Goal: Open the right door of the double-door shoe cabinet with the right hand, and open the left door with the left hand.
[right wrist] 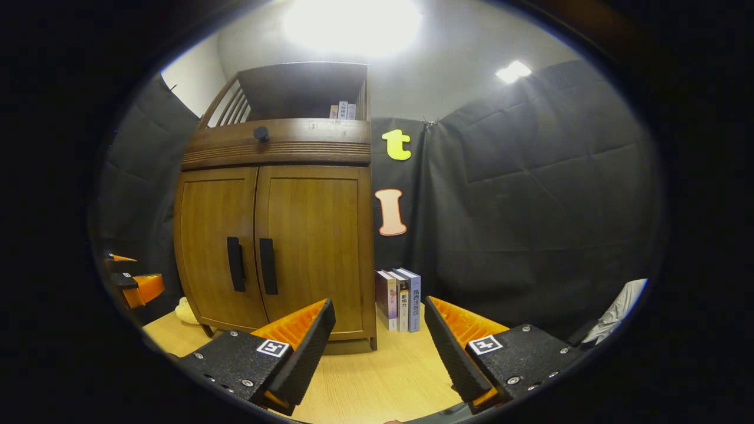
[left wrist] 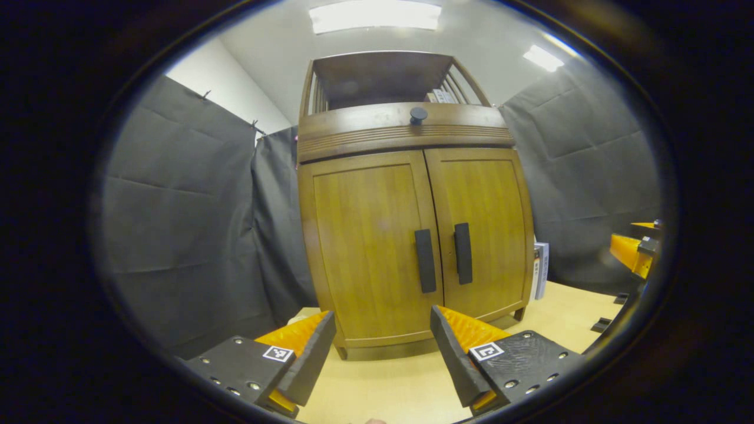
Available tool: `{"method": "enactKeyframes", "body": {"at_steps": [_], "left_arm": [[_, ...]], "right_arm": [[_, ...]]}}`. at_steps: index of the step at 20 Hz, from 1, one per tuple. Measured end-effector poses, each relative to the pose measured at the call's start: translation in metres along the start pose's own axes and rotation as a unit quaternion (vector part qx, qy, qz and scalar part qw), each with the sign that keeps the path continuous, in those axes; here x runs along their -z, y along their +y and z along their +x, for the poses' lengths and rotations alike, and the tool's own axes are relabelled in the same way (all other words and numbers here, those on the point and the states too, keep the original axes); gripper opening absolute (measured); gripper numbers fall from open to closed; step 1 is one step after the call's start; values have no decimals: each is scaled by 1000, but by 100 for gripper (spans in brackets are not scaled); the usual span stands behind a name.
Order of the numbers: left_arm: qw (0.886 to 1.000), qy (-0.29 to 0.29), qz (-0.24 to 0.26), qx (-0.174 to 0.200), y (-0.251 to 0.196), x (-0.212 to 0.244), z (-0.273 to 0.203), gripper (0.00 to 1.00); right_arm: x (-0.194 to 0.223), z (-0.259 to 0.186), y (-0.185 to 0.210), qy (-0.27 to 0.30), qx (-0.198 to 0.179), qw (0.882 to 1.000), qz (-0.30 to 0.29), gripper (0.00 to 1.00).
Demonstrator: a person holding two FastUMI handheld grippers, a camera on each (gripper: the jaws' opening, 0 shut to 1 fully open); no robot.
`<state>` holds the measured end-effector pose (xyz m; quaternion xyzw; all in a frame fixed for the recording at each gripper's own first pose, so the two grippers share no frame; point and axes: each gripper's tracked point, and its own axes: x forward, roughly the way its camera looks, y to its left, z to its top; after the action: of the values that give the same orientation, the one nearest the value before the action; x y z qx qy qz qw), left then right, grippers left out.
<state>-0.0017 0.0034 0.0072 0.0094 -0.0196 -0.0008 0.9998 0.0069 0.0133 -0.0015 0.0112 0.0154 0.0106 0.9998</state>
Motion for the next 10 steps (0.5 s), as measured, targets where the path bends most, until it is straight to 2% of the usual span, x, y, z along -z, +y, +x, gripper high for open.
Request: {"method": "enactKeyframes", "body": {"at_steps": [1, 2, 7, 8, 10], "left_arm": [[1000, -1, 0, -1, 0, 0, 0, 92], [1000, -2, -2, -2, 0, 0, 0, 98], [1000, -6, 0, -14, 3, -2, 0, 98], [1000, -7, 1, -17, 3, -1, 1, 98], [1000, -7, -1, -23, 4, -1, 0, 98]], "right_arm": [[-2, 4, 2, 0, -2, 1000, 2, 94], [-3, 7, 4, 0, -5, 1000, 4, 94], [-13, 31, 20, -8, -26, 999, 17, 95], [-14, 36, 23, -10, -30, 999, 20, 92], [-16, 48, 30, -12, -40, 999, 27, 94]]}}
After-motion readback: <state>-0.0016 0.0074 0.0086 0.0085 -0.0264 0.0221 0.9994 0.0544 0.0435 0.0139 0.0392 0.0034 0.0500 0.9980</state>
